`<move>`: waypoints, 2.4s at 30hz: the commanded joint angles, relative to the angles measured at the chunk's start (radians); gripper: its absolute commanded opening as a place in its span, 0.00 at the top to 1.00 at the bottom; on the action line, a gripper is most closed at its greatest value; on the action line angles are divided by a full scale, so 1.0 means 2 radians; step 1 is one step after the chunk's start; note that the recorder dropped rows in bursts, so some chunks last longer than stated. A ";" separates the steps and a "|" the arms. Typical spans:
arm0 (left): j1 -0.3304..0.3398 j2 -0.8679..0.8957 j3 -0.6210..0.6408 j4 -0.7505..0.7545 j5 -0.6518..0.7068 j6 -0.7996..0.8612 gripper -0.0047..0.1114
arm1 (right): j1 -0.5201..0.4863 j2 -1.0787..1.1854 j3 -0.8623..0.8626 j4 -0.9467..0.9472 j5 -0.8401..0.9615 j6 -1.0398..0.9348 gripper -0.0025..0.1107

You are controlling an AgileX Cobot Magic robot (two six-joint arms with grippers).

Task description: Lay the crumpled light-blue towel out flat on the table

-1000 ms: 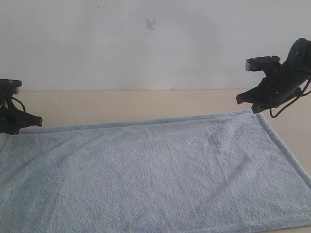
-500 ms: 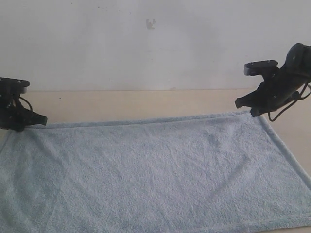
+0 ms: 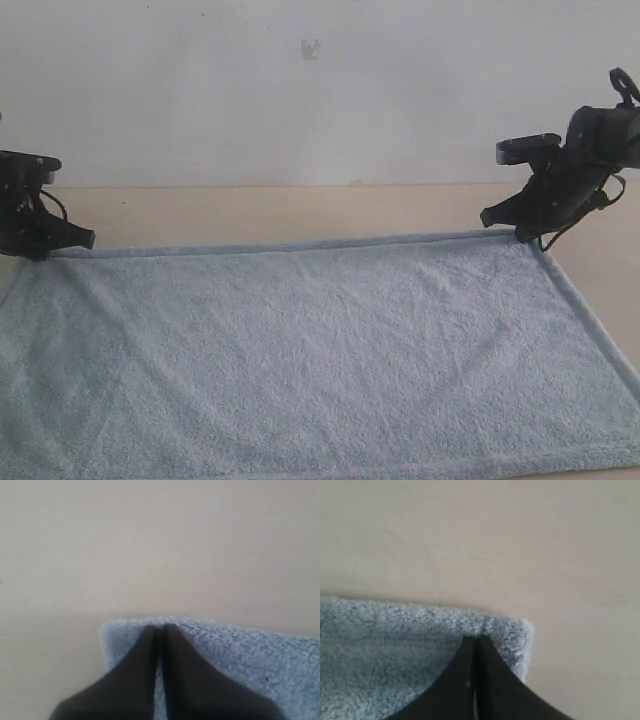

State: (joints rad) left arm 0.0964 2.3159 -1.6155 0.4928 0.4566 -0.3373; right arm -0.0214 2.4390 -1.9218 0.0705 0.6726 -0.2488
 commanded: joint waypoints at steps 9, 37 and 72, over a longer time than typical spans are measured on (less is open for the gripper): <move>0.006 0.018 -0.013 0.000 -0.038 0.015 0.92 | -0.025 0.014 -0.001 -0.062 0.002 0.047 0.98; -0.006 -0.023 -0.011 -0.246 -0.027 0.290 0.92 | -0.044 0.012 -0.001 -0.080 0.018 0.058 0.98; 0.040 -0.012 -0.011 -0.330 -0.055 0.341 0.92 | -0.043 -0.017 0.004 -0.041 -0.028 0.033 0.98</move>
State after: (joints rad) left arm 0.1672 2.3333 -1.6390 -0.1646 0.3633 0.3524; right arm -0.0971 2.4430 -1.9300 -0.0640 0.6540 -0.1470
